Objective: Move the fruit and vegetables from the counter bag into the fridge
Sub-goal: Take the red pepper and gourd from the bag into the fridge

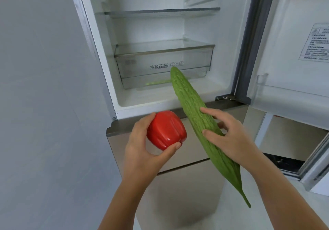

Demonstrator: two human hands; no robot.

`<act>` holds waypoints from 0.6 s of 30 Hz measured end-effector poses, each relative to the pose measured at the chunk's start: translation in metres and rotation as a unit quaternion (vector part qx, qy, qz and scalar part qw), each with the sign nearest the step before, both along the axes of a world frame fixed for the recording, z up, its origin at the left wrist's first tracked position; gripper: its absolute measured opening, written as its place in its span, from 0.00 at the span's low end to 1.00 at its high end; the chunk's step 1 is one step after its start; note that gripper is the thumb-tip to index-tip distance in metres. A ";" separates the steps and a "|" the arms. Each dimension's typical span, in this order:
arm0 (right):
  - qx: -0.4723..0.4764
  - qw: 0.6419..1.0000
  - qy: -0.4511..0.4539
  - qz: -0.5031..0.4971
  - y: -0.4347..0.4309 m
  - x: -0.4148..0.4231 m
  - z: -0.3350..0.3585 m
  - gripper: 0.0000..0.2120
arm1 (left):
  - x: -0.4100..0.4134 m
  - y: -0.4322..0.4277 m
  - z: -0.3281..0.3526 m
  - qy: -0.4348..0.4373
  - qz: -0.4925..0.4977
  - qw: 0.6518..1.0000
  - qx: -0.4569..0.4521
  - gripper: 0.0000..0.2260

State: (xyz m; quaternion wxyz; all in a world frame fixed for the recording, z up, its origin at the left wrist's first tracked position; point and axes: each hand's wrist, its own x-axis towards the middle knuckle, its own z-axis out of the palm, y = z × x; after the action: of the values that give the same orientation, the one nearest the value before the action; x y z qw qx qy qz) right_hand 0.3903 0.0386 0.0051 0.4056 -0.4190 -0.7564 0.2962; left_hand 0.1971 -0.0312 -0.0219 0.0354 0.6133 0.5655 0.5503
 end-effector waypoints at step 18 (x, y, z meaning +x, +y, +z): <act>0.032 0.998 -0.041 0.019 0.210 -0.088 0.089 0.25 | -0.095 0.223 0.078 0.136 0.047 0.983 0.115 0.35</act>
State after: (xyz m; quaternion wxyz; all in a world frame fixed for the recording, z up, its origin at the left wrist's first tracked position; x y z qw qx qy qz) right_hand 0.3026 0.2485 0.0945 0.3815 -0.4033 -0.7894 0.2621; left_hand 0.1019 0.1921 0.0562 -0.1382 0.6555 0.5262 0.5238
